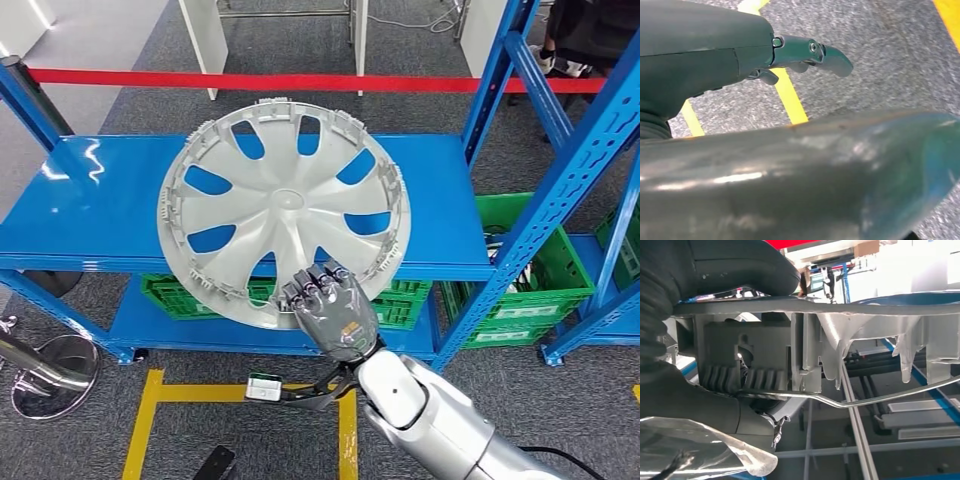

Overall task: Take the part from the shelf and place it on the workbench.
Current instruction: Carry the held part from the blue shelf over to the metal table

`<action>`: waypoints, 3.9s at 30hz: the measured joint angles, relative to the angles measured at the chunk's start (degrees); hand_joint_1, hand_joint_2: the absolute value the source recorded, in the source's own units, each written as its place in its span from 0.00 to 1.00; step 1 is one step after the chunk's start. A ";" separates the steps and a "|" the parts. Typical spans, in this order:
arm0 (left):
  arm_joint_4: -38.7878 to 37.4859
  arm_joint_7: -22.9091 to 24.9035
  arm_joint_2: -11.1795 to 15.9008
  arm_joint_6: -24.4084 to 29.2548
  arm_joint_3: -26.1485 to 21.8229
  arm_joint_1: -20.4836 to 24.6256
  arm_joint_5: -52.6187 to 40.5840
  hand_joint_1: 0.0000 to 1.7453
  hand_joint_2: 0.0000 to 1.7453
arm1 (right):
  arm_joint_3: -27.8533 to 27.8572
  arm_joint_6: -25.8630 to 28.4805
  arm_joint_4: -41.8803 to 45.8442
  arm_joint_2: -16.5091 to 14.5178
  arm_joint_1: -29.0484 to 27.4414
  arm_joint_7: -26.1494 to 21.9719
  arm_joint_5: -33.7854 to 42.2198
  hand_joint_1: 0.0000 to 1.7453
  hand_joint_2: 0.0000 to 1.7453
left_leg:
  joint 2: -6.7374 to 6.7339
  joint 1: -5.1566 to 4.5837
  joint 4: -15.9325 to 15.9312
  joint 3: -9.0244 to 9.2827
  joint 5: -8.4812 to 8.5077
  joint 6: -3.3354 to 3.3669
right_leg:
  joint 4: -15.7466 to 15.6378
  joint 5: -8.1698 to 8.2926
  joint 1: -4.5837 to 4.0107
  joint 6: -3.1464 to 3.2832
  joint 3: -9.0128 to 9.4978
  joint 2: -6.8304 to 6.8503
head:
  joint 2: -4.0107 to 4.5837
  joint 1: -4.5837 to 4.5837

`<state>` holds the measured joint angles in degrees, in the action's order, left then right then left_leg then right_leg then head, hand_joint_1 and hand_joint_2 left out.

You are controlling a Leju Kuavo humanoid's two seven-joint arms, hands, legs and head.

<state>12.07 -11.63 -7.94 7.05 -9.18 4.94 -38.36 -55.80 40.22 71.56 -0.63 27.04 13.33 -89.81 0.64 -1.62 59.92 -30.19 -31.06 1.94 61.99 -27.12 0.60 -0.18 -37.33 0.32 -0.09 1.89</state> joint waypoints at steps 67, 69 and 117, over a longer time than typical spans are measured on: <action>0.18 6.64 3.86 -4.86 1.02 5.06 -5.49 0.00 0.00 | -5.26 -1.30 -9.34 -2.97 10.29 8.84 -0.02 1.00 1.00 | -0.53 1.67 -2.10 -1.09 2.88 -0.29 | 1.82 -2.22 0.09 -1.84 -2.75 0.26 | 0.00 -0.34; 0.19 6.64 3.95 -4.84 1.04 5.11 -5.51 0.00 0.00 | -5.33 -1.38 -9.50 -2.97 10.28 8.81 -0.01 1.00 1.00 | -0.53 1.12 -2.00 -2.70 4.06 0.35 | 10.01 -7.55 -0.08 -1.67 -4.81 0.02 | 0.00 -0.53; 0.22 5.97 2.98 -3.46 1.68 2.71 -7.47 0.00 0.00 | -7.21 -1.99 -10.79 -2.48 10.13 9.82 0.03 1.00 1.00 | -0.41 2.22 15.16 -11.03 -0.92 -4.19 | -4.45 0.89 -1.55 1.97 2.83 -0.07 | 0.00 -0.55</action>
<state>12.28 -5.65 -4.96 3.58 -7.50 7.65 -45.83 -63.01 38.22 60.77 -3.11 37.18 23.15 -89.78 0.23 0.60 75.08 -41.21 -31.98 -2.25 57.53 -26.23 -0.95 1.79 -34.49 0.25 -0.09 1.34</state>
